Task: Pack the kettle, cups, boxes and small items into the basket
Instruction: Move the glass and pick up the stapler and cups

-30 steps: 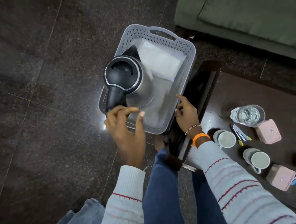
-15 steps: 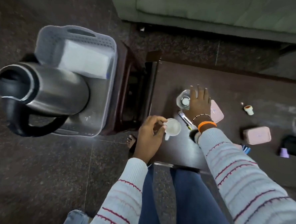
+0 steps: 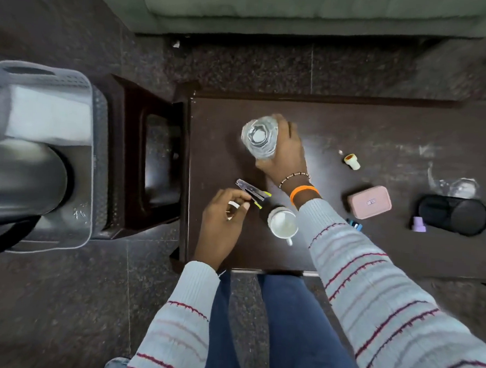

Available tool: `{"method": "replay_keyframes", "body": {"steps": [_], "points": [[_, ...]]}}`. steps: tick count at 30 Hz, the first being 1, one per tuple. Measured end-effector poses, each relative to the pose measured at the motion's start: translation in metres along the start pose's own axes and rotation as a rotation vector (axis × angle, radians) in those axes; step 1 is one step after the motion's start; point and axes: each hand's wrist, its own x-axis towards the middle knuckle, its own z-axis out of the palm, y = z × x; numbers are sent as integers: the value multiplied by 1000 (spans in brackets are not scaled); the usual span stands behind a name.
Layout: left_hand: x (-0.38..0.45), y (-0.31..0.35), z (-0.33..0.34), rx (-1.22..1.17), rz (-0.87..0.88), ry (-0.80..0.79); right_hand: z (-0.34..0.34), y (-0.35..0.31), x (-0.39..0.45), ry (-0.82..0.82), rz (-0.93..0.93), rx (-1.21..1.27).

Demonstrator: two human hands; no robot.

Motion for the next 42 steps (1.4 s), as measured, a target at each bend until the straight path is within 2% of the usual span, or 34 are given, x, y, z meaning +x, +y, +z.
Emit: {"method": "replay_keyframes", "body": {"steps": [4, 8, 17, 22, 33, 37, 42], "points": [[0, 15, 22, 8, 43, -48, -32, 18, 11, 117, 77, 24], [1, 23, 43, 33, 57, -87, -57, 51, 12, 163, 210, -6], [4, 25, 74, 122, 38, -117, -68, 112, -13, 74, 371, -72], [-2, 26, 82, 130, 36, -132, -65, 123, -21, 45, 384, -74], [-5, 23, 74, 57, -5, -92, -69, 113, -32, -15, 331, -87], [-4, 24, 53, -71, -15, -26, -62, 73, -46, -75, 159, -199], [-9, 19, 2, -245, -57, 140, -31, -9, -68, -154, -47, -74]]}}
